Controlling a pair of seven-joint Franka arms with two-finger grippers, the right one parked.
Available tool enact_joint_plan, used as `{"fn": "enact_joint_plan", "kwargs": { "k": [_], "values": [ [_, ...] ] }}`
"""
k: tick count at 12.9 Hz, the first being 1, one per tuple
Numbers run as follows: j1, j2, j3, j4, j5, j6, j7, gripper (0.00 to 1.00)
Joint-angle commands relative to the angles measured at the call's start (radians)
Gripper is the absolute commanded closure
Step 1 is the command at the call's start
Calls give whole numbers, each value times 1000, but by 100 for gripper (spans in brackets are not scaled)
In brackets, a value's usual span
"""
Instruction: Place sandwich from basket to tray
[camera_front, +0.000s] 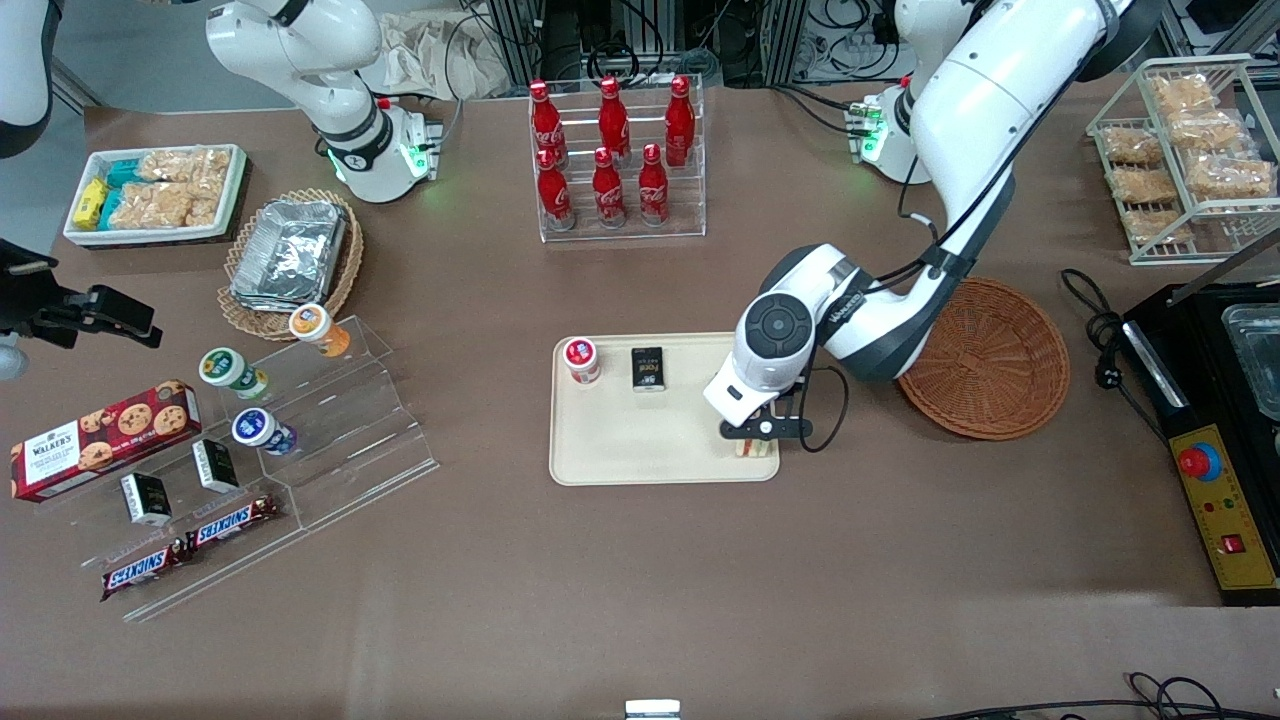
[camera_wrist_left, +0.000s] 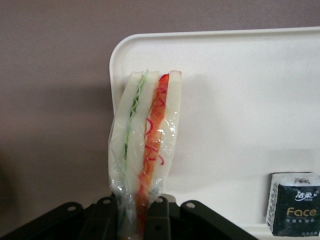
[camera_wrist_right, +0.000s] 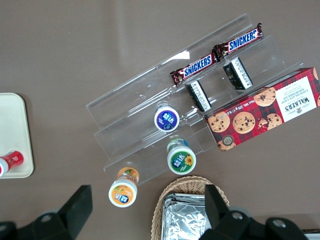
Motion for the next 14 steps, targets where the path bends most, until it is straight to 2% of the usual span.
{"fn": "enact_joint_plan", "kwargs": {
  "k": [1,2,3,4,7,9,11,14],
  "values": [
    [-13,25,4,18,25,29,-27,100],
    [-14,27,4,18,26,29,-26,70],
    [-17,34,5,18,45,29,-29,16],
    [-17,36,7,16,52,29,-32,0],
    [-16,27,7,27,42,28,-61,0],
    [-7,10,5,63,40,20,-166,0],
    [11,-59,5,73,20,-4,-196,0],
    [67,-230,8,73,-122,-125,-188,0]
  ]
}}
